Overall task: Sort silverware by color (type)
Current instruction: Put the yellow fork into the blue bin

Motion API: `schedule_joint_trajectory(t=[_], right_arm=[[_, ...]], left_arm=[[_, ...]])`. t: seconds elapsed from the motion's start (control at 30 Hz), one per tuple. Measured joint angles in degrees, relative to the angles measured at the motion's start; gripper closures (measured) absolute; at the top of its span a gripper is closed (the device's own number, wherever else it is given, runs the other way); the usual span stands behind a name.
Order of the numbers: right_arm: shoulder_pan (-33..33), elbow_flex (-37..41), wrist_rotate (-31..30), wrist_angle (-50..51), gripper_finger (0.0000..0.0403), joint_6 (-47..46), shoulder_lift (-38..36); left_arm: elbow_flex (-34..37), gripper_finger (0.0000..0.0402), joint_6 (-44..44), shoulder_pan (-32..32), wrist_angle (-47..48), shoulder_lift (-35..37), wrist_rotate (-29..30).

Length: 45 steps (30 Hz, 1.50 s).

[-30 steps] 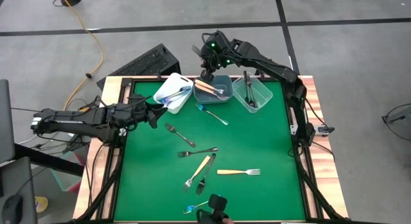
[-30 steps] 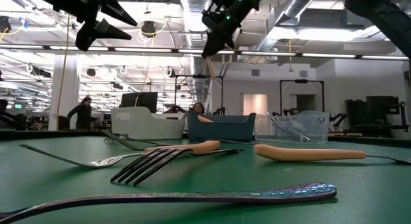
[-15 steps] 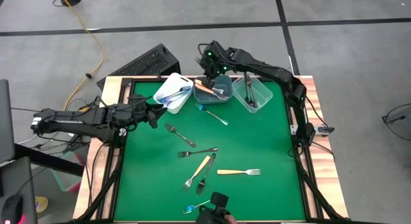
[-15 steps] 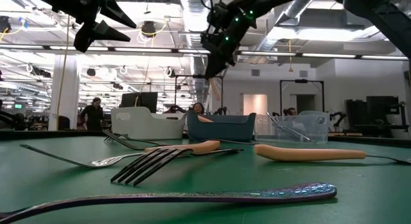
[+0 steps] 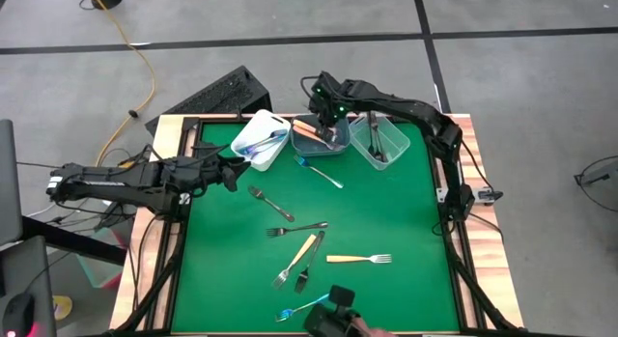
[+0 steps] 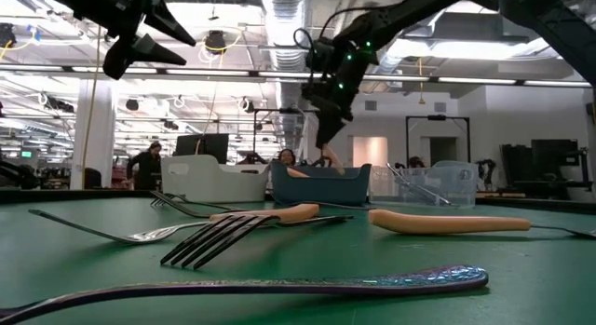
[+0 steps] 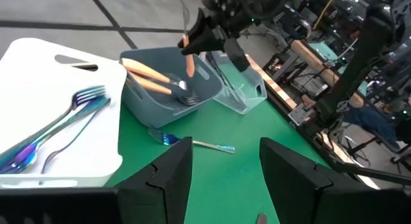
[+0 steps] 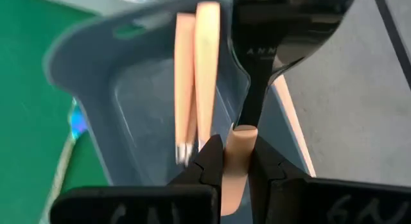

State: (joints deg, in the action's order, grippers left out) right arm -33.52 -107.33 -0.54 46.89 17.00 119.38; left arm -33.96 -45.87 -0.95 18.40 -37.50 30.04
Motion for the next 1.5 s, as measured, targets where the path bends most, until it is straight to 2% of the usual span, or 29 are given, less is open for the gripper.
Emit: schedule_joint_trajectory(t=[0.17, 0.5, 0.87, 1.13, 1.5], right_arm=[[-0.39, 1.95, -3.23, 0.13, 0.036, 4.78, -0.06], [1.28, 4.39, -2.28, 0.49, 0.036, 10.31, -0.01], [2.5, 4.54, 0.61, 1.06, 0.036, 9.66, -0.01], [3.71, 8.51, 0.77, 0.91, 0.036, 11.57, -0.03], [3.39, 9.07, 0.65, -0.06, 0.036, 12.88, -0.03]], left_arm=[[0.0, 0.0237, -1.38, 0.02, 1.2, 0.0, 0.81], [0.0, 0.0237, -1.98, 0.02, 1.81, -0.02, 4.0], [-0.02, 0.0237, -2.0, 0.02, 1.7, 0.0, 4.92], [-0.02, 0.0237, -2.42, 0.02, 1.91, -0.01, 5.06], [-0.01, 0.0237, -2.42, 0.02, 2.74, 0.0, 7.78]])
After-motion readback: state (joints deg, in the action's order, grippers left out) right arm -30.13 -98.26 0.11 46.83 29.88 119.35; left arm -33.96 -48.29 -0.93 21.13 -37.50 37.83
